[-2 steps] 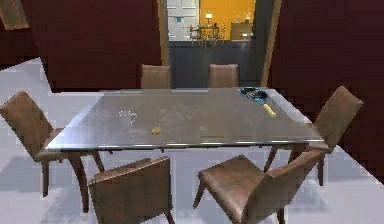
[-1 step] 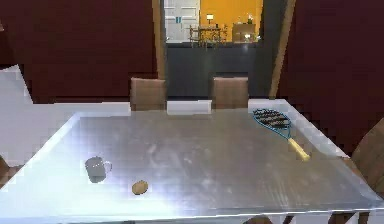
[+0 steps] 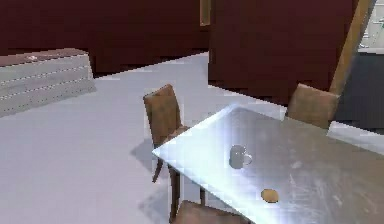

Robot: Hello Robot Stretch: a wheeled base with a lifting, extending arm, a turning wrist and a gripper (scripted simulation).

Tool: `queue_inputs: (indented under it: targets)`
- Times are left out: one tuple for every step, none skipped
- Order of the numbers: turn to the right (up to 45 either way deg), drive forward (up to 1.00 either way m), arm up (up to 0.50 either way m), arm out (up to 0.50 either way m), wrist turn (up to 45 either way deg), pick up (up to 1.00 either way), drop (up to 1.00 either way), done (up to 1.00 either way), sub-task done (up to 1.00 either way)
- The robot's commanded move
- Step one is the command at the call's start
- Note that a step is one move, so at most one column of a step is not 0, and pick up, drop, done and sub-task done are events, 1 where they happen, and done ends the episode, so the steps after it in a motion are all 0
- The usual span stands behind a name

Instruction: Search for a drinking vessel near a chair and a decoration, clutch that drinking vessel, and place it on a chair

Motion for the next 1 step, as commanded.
queue_inputs:
  targets:
    - [-45.0, 0.00, 0.00, 0.00, 0.0, 0.00, 0.00, 0.00, 0.00]
